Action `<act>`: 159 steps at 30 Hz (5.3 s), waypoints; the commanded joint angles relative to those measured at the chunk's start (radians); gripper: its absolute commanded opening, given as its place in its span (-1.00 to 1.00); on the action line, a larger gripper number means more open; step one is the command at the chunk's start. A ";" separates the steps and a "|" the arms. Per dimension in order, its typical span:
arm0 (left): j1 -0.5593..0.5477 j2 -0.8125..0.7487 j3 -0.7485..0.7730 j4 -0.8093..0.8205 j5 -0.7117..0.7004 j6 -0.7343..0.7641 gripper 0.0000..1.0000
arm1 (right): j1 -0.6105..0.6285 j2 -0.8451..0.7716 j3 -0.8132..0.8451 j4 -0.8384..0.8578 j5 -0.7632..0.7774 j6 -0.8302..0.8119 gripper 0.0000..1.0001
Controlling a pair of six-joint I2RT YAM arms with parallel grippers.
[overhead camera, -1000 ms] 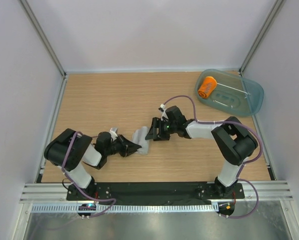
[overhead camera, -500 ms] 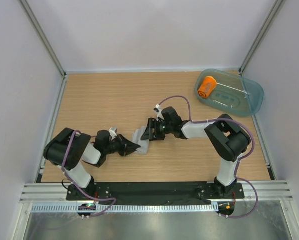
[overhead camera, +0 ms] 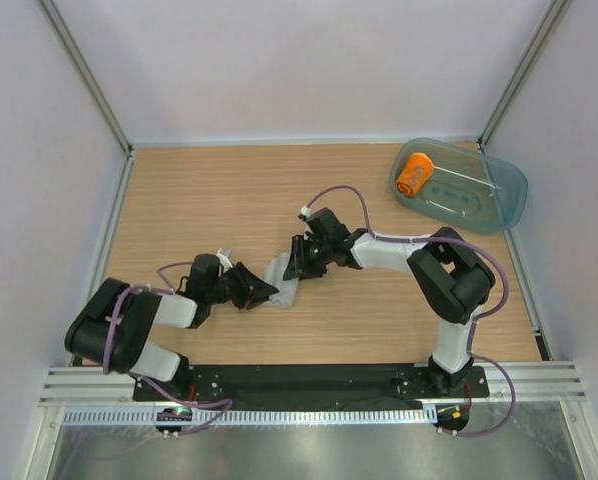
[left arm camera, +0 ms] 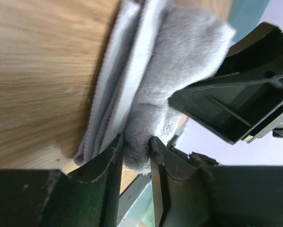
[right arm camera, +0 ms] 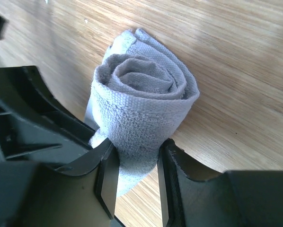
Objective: Roll the towels
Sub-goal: Roll the towel, then place the rolled towel into the container
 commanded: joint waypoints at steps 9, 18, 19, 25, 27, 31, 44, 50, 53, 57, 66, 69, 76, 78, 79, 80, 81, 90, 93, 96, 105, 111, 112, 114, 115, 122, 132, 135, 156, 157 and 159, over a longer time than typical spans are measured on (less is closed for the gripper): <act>-0.148 -0.455 0.217 -0.780 -0.458 0.408 -0.23 | 0.043 0.061 0.187 -0.353 0.192 -0.089 -0.28; -0.494 -0.377 0.375 -0.851 -0.861 0.574 -0.18 | 0.049 0.115 0.252 -0.433 0.177 -0.106 -0.28; -0.546 -0.357 0.389 -0.848 -0.884 0.580 -0.18 | 0.051 0.118 0.255 -0.432 0.174 -0.106 -0.27; -0.673 -0.179 0.491 -0.880 -1.071 0.605 -0.17 | 0.057 0.119 0.265 -0.447 0.169 -0.109 -0.27; -0.709 -0.133 0.513 -0.887 -1.105 0.609 -0.17 | 0.061 0.119 0.267 -0.451 0.168 -0.111 -0.28; -0.758 -0.085 0.571 -0.924 -1.197 0.615 -0.18 | 0.065 0.119 0.267 -0.456 0.168 -0.113 -0.27; -0.888 0.049 0.706 -1.064 -1.444 0.658 -0.15 | 0.071 0.125 0.271 -0.470 0.168 -0.116 -0.27; -0.879 0.152 0.703 -1.067 -1.457 0.609 -0.09 | 0.069 0.119 0.271 -0.487 0.165 -0.126 -0.27; -0.878 0.177 0.691 -1.027 -1.429 0.612 -0.08 | 0.071 0.119 0.275 -0.494 0.163 -0.126 -0.27; -0.875 0.220 0.683 -1.023 -1.423 0.594 -0.12 | 0.071 0.124 0.290 -0.508 0.163 -0.126 -0.27; -0.827 0.160 0.588 -0.967 -1.337 0.562 -0.68 | 0.071 0.138 0.279 -0.510 0.142 -0.135 -0.13; -0.804 0.106 0.558 -0.946 -1.271 0.569 -0.75 | 0.066 0.148 0.279 -0.513 0.142 -0.143 0.05; -0.700 -0.027 0.427 -0.828 -1.049 0.526 -0.81 | 0.002 0.147 0.296 -0.511 0.123 -0.160 0.49; -0.684 -0.056 0.415 -0.820 -1.018 0.517 -0.81 | -0.044 0.132 0.323 -0.525 0.117 -0.166 0.56; -0.678 -0.065 0.409 -0.815 -1.004 0.514 -0.81 | -0.063 0.127 0.336 -0.530 0.113 -0.171 0.58; -0.672 -0.073 0.401 -0.812 -0.983 0.506 -0.80 | -0.089 0.119 0.350 -0.539 0.111 -0.172 0.64; -0.666 -0.081 0.398 -0.812 -0.972 0.503 -0.80 | -0.103 0.113 0.363 -0.545 0.113 -0.174 0.66; -0.542 -0.200 0.314 -0.748 -0.773 0.457 -0.79 | -0.158 -0.005 0.413 -0.582 0.214 -0.156 0.73; -0.491 -0.228 0.285 -0.728 -0.727 0.431 -0.79 | -0.158 -0.081 0.321 -0.510 0.191 -0.139 0.73; -0.424 -0.254 0.233 -0.684 -0.642 0.382 -0.79 | -0.158 -0.172 0.180 -0.357 0.086 -0.106 0.71; -0.250 -0.265 0.099 -0.535 -0.432 0.258 -0.82 | -0.129 -0.267 -0.121 0.116 -0.108 0.079 0.67; -0.140 -0.256 0.034 -0.507 -0.352 0.229 -0.85 | -0.069 -0.198 -0.143 0.266 -0.114 0.136 0.67; -0.132 -0.254 0.031 -0.510 -0.351 0.230 -0.85 | -0.064 -0.174 -0.141 0.279 -0.114 0.141 0.67; -0.114 -0.248 0.028 -0.521 -0.342 0.238 -0.86 | -0.051 -0.148 -0.132 0.311 -0.111 0.151 0.67; -0.109 -0.248 0.025 -0.524 -0.337 0.238 -0.86 | -0.041 -0.134 -0.126 0.317 -0.110 0.153 0.67; -0.075 -0.225 0.014 -0.522 -0.322 0.258 -0.88 | 0.017 -0.034 -0.089 0.326 -0.068 0.141 0.62; -0.029 -0.168 0.004 -0.483 -0.266 0.266 -0.90 | 0.048 0.062 -0.068 0.388 -0.067 0.162 0.38; -0.022 -0.173 0.004 -0.496 -0.263 0.269 -0.90 | 0.054 0.069 -0.071 0.381 -0.058 0.162 0.12; -0.043 -0.596 0.300 -1.016 -0.262 0.523 0.64 | -0.109 -0.149 0.175 -0.035 -0.067 -0.026 -0.98; -0.043 -0.605 0.316 -1.036 -0.268 0.526 0.76 | -0.124 -0.166 0.190 -0.066 -0.068 -0.045 -0.98; -0.045 -0.619 0.370 -1.099 -0.280 0.551 0.82 | -0.181 -0.192 0.225 -0.129 -0.076 -0.079 -0.98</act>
